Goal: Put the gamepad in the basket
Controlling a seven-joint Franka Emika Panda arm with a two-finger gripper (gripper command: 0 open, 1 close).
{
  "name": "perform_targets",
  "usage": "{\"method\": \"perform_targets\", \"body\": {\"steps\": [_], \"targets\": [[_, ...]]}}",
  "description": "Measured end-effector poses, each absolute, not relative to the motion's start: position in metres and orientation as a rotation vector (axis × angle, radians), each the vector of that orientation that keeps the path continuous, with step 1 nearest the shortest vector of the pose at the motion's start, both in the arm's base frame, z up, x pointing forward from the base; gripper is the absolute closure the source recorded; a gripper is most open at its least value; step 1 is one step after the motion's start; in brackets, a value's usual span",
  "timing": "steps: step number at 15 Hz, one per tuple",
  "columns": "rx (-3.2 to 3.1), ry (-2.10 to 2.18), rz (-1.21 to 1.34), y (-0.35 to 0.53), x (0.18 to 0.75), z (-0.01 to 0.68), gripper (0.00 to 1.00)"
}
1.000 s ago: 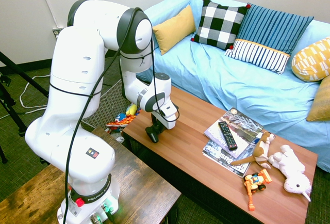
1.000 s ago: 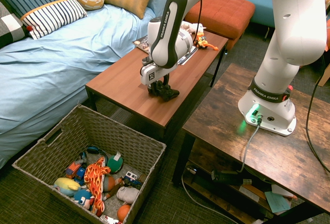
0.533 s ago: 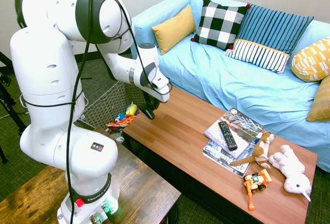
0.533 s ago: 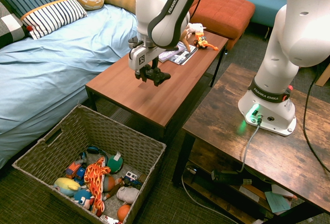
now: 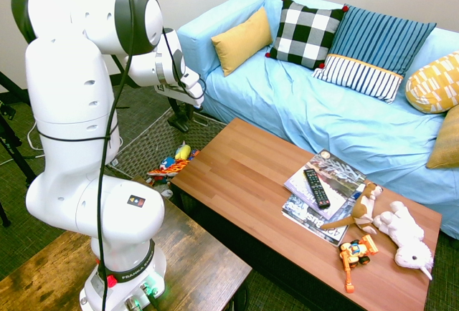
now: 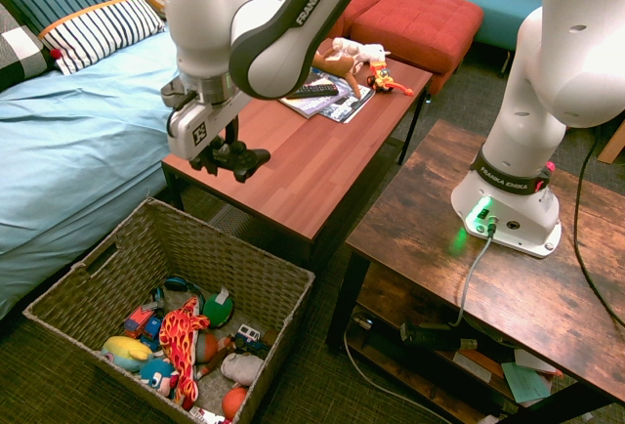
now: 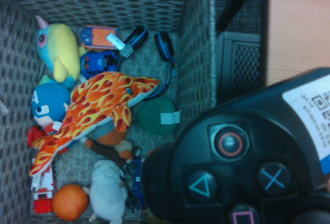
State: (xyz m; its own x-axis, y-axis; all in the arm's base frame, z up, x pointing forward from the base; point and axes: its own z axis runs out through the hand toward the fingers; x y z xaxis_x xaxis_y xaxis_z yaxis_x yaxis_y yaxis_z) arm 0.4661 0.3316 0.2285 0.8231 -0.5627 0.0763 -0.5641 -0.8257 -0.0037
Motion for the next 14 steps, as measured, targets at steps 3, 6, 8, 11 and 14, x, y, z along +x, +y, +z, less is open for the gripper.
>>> {"method": "perform_targets", "body": {"steps": [3,6,8,11,14], "targets": [[2.981,-0.872,0.049,0.373,0.486,0.170,1.00],[2.981,-0.859,0.049,0.413,0.474,0.152,1.00],[2.976,-0.902,0.008,0.434,0.462,0.116,1.00],[2.964,-0.996,-0.065,0.448,0.456,0.048,1.00],[2.942,-1.078,-0.133,0.463,0.456,-0.016,1.00]]}}
